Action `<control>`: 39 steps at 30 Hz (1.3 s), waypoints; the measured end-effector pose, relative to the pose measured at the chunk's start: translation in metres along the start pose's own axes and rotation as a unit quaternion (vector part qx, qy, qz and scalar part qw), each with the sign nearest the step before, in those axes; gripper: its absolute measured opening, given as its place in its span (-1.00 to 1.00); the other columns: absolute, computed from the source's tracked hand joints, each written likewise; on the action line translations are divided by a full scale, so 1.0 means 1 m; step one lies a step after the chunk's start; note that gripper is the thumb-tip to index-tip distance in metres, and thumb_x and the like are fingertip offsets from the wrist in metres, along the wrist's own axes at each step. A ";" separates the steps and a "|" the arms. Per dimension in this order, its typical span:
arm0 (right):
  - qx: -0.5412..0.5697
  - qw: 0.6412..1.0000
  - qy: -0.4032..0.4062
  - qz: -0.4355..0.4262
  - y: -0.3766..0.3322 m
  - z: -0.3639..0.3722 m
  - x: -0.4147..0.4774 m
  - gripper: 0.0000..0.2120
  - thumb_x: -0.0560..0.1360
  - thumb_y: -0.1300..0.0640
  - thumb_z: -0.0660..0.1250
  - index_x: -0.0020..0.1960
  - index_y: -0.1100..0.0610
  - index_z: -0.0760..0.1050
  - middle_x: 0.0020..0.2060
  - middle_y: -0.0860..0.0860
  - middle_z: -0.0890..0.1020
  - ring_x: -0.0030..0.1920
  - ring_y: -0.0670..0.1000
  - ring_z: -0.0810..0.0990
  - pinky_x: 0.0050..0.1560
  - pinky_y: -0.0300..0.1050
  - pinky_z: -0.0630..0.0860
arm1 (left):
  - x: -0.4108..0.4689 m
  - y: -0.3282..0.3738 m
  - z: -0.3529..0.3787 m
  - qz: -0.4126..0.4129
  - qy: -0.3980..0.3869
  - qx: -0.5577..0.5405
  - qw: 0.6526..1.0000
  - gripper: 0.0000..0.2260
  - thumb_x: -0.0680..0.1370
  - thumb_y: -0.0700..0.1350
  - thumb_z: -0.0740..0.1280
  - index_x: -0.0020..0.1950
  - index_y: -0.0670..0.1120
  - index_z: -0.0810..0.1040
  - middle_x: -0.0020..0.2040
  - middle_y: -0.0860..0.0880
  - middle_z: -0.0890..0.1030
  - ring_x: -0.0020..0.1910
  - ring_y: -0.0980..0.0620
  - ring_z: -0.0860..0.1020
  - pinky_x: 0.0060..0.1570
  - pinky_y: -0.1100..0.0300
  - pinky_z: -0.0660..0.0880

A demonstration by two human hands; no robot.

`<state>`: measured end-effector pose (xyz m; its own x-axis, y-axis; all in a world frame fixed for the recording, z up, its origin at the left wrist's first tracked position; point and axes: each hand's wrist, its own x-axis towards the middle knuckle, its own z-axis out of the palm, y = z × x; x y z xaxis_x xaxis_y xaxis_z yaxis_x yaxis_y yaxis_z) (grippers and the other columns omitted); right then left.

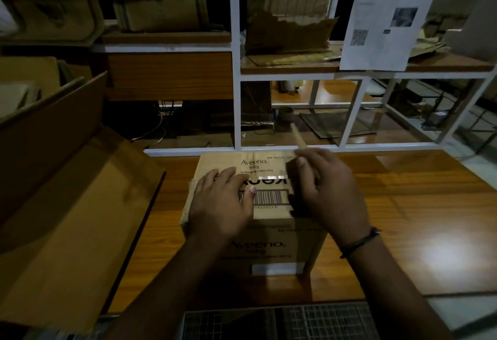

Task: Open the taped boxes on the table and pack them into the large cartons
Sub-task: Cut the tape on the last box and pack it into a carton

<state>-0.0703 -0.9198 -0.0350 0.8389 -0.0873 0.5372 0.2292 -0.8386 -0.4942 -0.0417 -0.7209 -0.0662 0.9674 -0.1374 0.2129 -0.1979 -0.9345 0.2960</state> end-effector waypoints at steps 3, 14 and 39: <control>-0.032 0.995 0.090 0.031 0.015 -0.019 0.006 -0.75 0.62 0.13 0.24 0.26 0.14 0.54 0.17 0.09 0.59 0.05 0.07 0.57 -0.10 -0.10 0.51 | -0.002 -0.002 0.003 0.001 0.013 0.002 1.000 -0.56 0.68 0.24 0.09 0.51 0.16 0.42 0.56 0.10 0.36 0.57 0.00 0.20 0.52 0.03 0.12; -0.103 0.959 -0.115 0.239 0.070 -0.003 -0.023 -0.40 0.48 -0.54 -0.04 -0.08 -0.05 0.46 -0.02 0.03 0.57 0.08 0.12 0.54 0.24 0.37 0.45 | -0.005 -0.004 0.013 0.005 0.051 0.004 0.999 -0.48 0.61 0.25 0.01 0.46 0.14 0.49 0.52 0.07 0.44 0.52 -0.04 0.28 0.47 -0.03 0.23; 0.122 0.975 -0.102 0.157 0.066 0.050 0.042 -0.34 0.51 -0.32 0.31 0.48 -0.02 0.31 0.31 0.02 0.55 0.21 0.02 0.56 0.00 -0.07 0.61 | 0.067 -0.011 0.022 0.049 0.146 -0.016 0.988 -0.63 0.65 0.17 0.17 0.37 0.02 0.47 0.27 -0.06 0.49 0.32 -0.08 0.41 0.43 -0.07 0.26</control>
<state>0.0049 -0.9526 -0.0790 0.9614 -0.1908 0.1984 0.0341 -0.6327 -0.7736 0.0291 -0.7274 -0.0758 0.8573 -0.1227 0.5000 -0.2989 -0.9094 0.2893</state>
